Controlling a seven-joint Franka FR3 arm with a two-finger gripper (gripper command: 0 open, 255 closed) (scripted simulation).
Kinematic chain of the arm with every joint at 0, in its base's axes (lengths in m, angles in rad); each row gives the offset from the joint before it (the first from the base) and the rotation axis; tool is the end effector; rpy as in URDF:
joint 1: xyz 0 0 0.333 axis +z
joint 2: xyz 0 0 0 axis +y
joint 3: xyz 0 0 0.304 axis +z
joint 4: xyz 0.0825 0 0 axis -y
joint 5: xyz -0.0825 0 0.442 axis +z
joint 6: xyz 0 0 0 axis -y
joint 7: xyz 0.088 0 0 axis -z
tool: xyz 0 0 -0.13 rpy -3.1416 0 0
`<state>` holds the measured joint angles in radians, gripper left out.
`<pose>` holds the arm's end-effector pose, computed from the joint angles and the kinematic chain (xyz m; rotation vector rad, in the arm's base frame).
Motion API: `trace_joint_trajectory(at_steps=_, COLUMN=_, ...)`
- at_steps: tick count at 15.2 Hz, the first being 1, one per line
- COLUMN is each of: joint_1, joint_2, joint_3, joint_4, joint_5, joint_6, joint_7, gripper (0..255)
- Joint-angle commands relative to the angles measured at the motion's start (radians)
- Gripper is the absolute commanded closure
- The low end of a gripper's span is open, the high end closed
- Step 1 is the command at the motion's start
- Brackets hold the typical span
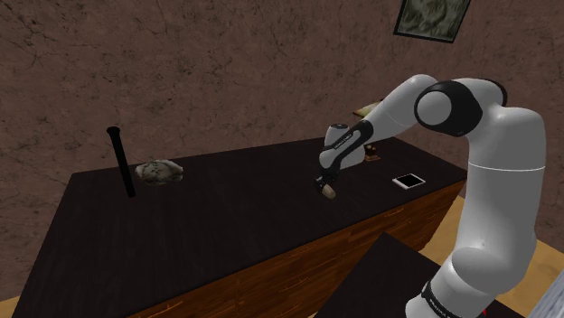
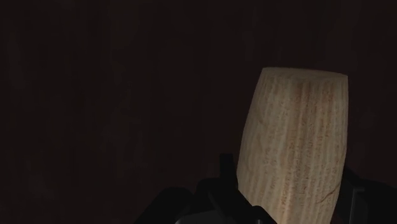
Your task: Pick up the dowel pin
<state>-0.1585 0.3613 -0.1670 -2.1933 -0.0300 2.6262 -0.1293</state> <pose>0.5635 -0.1947 0.1456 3.0415 -0.2405 0.0873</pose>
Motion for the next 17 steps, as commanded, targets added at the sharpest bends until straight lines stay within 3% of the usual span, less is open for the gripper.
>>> trace_joint_trajectory(at_steps=1, joint_1=0.000, joint_2=-0.011, joint_3=-0.002, joint_4=-0.001, joint_5=-0.002, joint_6=-0.011, joint_7=0.000, gripper=255)
trace_joint_trajectory(at_steps=17, joint_1=0.012, joint_2=-0.157, joint_3=-0.015, joint_4=0.021, joint_5=-0.027, joint_6=-0.178, joint_7=0.008, gripper=255)
